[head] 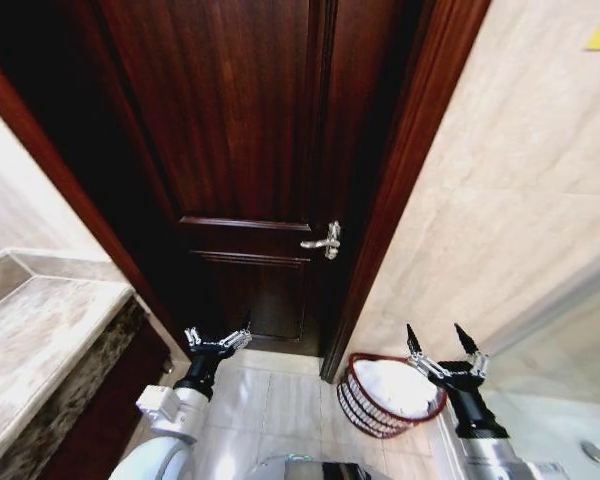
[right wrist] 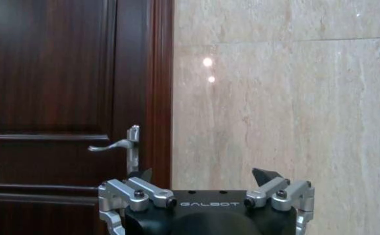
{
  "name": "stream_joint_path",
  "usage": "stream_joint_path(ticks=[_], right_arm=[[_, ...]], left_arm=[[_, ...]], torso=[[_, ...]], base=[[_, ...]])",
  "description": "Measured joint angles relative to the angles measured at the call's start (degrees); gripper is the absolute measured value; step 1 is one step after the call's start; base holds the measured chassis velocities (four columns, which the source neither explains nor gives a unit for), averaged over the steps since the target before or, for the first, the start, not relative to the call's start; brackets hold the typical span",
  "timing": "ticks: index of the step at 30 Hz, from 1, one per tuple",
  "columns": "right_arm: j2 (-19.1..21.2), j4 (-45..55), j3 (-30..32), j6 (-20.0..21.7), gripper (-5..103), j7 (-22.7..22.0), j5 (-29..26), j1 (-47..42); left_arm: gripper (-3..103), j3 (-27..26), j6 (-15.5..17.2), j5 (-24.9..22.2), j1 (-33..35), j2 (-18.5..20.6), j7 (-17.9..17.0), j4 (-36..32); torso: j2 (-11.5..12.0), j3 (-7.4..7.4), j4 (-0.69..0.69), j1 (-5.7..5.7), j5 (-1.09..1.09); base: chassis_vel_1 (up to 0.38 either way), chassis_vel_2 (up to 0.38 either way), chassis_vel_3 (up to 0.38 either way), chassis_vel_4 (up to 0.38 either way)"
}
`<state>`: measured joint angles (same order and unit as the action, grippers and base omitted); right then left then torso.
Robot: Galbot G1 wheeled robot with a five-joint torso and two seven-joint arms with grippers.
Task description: Discard the used towel into the hamper.
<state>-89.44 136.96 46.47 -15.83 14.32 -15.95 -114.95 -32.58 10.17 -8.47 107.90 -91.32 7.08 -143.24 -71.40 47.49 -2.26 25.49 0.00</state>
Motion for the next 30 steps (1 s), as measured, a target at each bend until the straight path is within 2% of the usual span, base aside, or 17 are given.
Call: stream_joint_path(ticks=[17,30], right_arm=[[0.0,0.0,0.0,0.0,100,0.0,0.0,0.0],[0.0,0.0,0.0,0.0,100,0.0,0.0,0.0]], left_arm=[[100,0.0,0.0,0.0,0.0,0.0,0.0,0.0],[100,0.0,0.0,0.0,0.0,0.0,0.0,0.0]], torso=[[-5.1,2.68,0.0,2.45,0.0],[-5.3,2.81,-0.01,2.64,0.0]], base=[[-0.007,0.016,0.013,-0.019],[0.0,0.0,0.0,0.0]])
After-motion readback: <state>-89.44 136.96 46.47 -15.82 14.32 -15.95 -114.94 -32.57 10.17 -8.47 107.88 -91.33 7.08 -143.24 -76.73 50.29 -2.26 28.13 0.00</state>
